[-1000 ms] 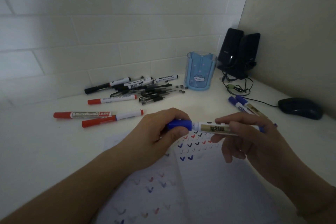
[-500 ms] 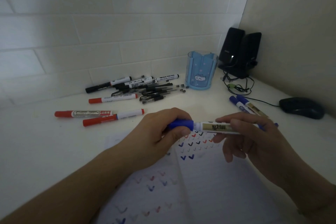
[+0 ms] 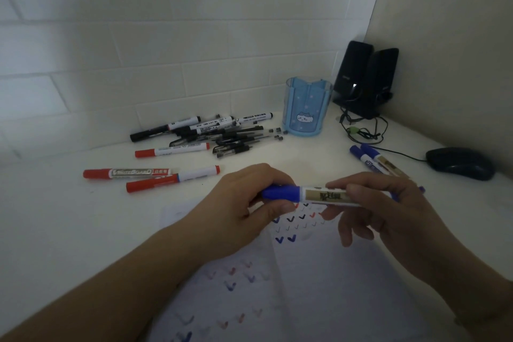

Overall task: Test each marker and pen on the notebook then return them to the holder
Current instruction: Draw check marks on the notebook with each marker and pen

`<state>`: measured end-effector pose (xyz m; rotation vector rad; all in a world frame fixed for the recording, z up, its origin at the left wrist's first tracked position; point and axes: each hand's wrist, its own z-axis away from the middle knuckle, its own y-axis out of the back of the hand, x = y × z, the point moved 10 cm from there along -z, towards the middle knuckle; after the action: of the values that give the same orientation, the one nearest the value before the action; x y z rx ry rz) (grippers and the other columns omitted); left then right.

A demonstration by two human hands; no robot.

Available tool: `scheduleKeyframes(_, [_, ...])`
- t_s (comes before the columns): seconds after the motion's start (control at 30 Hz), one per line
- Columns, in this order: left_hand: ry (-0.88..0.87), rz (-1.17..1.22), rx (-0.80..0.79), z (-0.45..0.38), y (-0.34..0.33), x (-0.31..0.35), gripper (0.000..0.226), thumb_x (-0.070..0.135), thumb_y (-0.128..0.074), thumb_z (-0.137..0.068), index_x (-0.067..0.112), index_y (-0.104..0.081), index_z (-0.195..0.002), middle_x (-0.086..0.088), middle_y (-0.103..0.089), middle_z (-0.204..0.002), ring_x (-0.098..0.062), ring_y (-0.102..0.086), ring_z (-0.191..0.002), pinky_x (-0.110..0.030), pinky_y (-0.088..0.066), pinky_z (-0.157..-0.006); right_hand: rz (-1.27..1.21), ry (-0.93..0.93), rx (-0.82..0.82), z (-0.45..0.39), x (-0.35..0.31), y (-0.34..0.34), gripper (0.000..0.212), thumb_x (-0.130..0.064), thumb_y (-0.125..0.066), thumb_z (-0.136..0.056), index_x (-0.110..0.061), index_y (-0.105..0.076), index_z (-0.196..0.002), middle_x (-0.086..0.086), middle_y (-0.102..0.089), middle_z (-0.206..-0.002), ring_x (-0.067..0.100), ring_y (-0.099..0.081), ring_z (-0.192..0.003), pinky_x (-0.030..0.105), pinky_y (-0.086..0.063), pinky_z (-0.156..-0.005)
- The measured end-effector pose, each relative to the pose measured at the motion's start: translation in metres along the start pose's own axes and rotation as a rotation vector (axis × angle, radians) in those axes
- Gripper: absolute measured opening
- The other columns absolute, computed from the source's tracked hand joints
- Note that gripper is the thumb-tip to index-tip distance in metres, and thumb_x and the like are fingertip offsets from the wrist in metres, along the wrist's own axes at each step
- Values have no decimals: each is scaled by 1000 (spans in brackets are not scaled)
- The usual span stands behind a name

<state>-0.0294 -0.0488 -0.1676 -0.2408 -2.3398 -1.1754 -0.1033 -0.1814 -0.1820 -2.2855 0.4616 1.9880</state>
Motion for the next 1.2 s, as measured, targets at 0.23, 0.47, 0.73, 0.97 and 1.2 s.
scheduleKeyframes(0.23, [42,59,-14,1,-6,1,17,37,-45,-95,28,-57,-103,11,-61,-84,-5,-55,-76,-9,-40,-66,8,0,-37,0,0,-9,57,-71,-63,-62,-21,-69,-88,12,-73,-78,28,-65,-50,21,-42,-38])
scheduleKeyframes(0.47, [66,100,-19,0,-7,2,8,30,-45,-95,28,-53,-97,12,-57,-75,0,-49,-63,-8,-35,-57,-15,23,-13,1,1,-13,58,-74,-62,-60,-21,-68,-84,13,-72,-77,31,-64,-49,20,-40,-37])
scheduleKeyframes(0.73, [60,77,-22,-3,-5,1,7,27,-45,-97,28,-52,-95,20,-53,-70,4,-49,-62,-6,-34,-55,88,57,-6,1,-5,-16,48,-64,-55,-76,-18,-65,-87,12,-70,-71,26,-61,-45,23,-38,-37])
scheduleKeyframes(0.97, [101,-162,14,-11,-4,-19,28,49,-42,-92,29,-54,-107,20,-53,-86,6,-50,-76,-8,-35,-67,20,66,276,-3,-3,38,5,-13,-62,-84,-10,-62,-88,5,-55,-56,21,-46,-50,29,-35,-44])
scheduleKeyframes(1.2, [56,-228,-39,-18,-10,-10,41,45,-38,-90,20,-67,-105,11,-65,-93,-1,-57,-79,-26,-51,-77,269,-71,322,15,7,73,14,-27,-61,-87,-24,-62,-101,2,-66,-95,17,-59,-73,21,-42,-54])
